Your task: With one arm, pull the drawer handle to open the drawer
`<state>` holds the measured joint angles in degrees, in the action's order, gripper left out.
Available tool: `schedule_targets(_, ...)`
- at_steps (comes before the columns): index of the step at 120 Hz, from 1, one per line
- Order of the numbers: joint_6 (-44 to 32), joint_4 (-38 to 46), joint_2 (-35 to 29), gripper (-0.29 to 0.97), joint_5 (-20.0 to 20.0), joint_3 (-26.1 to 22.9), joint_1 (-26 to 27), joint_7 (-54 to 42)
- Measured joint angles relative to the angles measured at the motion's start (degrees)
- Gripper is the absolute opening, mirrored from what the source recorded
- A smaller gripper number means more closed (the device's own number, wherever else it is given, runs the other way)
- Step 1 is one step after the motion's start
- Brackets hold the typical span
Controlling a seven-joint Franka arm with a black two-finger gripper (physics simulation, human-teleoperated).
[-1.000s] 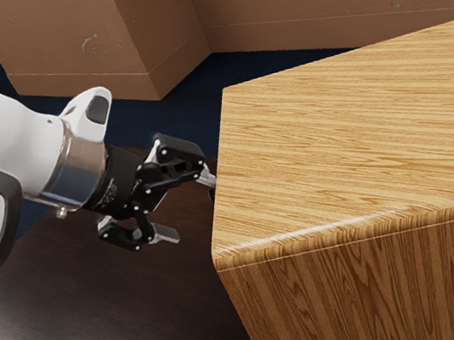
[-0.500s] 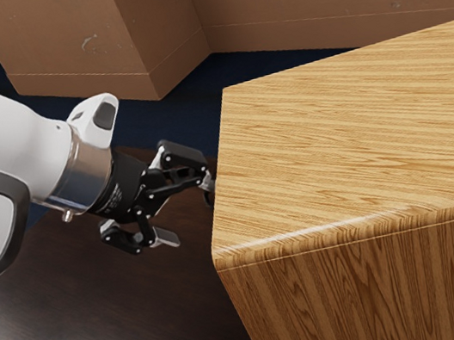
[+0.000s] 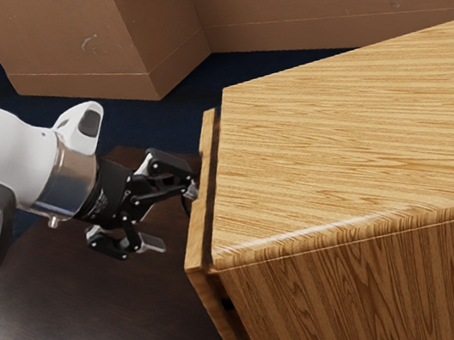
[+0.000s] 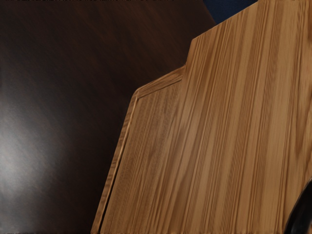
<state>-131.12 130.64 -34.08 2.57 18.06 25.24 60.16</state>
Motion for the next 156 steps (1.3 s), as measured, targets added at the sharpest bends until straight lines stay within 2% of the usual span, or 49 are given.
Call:
schedule_targets(79, 2.62, 6.73, -10.81, 0.68, 0.97, 1.85, -3.15, -0.59)
schedule_targets(156, 7.13, 7.75, -15.58, 0.68, 3.5, 3.66, -6.93, -0.64)
